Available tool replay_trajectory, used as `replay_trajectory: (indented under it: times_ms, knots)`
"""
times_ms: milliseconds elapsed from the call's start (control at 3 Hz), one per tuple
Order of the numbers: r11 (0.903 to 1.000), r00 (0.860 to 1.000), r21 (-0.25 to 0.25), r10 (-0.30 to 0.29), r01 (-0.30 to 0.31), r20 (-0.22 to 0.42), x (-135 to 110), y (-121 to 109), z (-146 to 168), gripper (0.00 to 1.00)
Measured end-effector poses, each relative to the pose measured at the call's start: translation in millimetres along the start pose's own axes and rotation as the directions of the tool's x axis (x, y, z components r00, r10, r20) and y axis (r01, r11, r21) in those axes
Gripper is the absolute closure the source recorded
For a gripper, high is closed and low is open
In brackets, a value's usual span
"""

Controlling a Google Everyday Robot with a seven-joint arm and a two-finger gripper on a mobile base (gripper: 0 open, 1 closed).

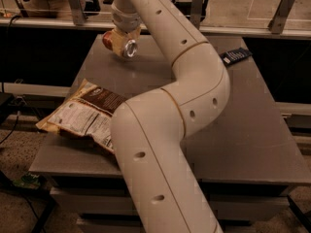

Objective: Move coke can near brown chip bag

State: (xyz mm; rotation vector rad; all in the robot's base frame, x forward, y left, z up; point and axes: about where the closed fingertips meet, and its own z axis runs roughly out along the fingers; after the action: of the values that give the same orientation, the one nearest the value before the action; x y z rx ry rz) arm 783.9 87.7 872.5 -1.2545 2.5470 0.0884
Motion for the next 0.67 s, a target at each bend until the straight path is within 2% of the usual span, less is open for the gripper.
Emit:
replay_trajectory:
  times_ms: [333,667]
  knots:
    - [0.9978,0.998,-0.017,-0.064,0.064,0.021,9,1,-23,1.0]
    - [0.989,0.989,-0.033,-0.143,0.144,0.038,18,4,-42,1.0]
